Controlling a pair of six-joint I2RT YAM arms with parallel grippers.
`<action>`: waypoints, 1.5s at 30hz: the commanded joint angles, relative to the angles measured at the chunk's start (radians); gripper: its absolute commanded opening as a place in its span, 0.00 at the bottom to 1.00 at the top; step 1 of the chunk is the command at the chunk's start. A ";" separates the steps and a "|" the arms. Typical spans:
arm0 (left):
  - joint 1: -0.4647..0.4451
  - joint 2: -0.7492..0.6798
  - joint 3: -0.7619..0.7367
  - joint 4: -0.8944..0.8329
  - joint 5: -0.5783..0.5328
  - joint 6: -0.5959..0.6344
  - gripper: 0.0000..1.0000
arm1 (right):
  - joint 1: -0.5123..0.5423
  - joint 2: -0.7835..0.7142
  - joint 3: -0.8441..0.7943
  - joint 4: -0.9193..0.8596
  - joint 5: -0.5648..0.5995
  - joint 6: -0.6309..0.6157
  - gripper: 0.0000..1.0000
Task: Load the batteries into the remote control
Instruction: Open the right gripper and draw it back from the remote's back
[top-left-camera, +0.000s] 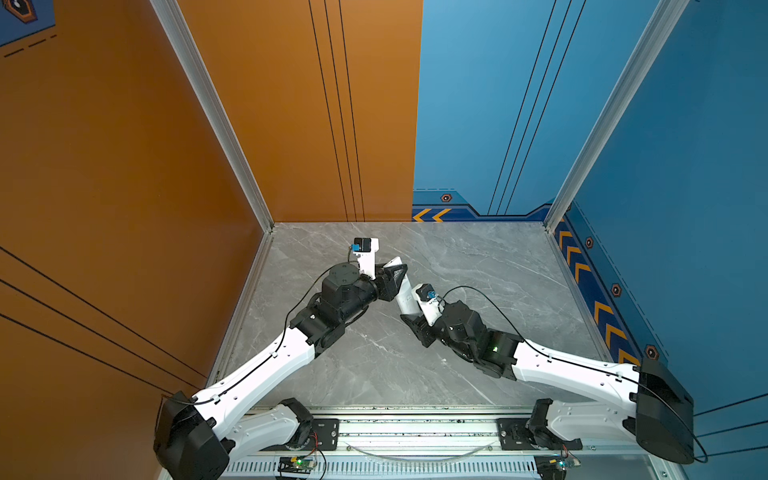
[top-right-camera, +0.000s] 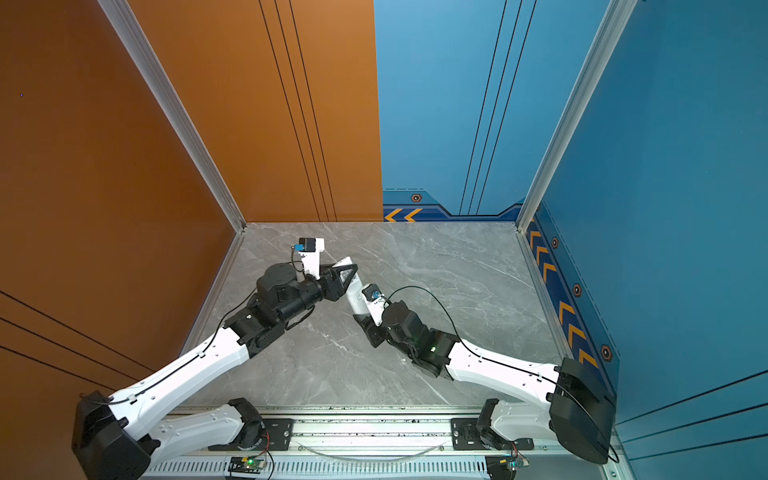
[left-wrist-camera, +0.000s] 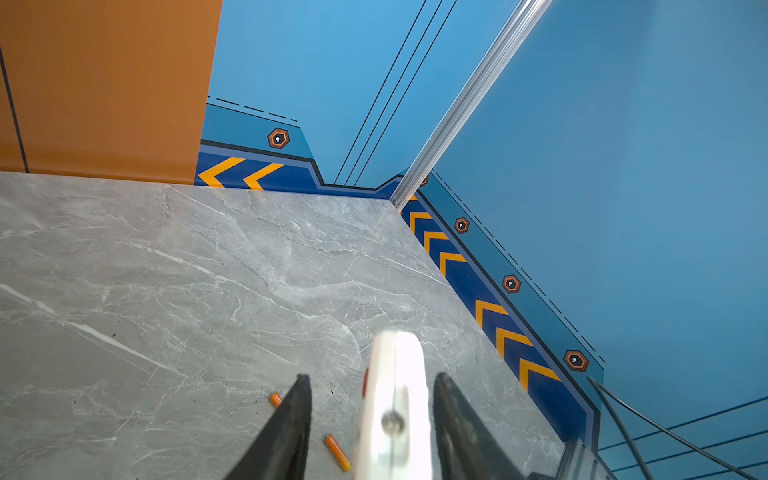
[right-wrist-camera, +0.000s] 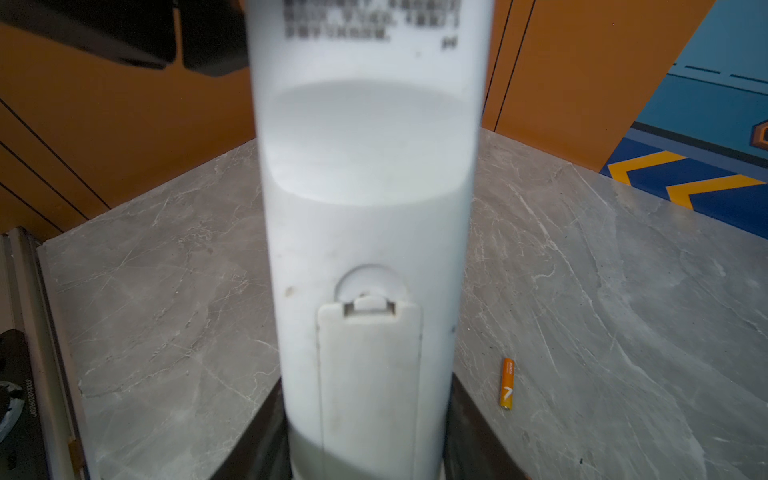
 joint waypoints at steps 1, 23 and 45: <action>0.001 0.006 -0.007 0.024 -0.013 0.007 0.44 | 0.010 -0.002 0.023 0.013 0.027 -0.016 0.00; 0.051 0.024 0.051 -0.046 0.133 0.067 0.09 | 0.027 -0.026 0.026 -0.013 0.035 -0.050 0.16; 0.285 0.179 0.205 -0.132 0.600 0.173 0.00 | 0.043 -0.261 0.022 -0.245 -0.023 -0.258 1.00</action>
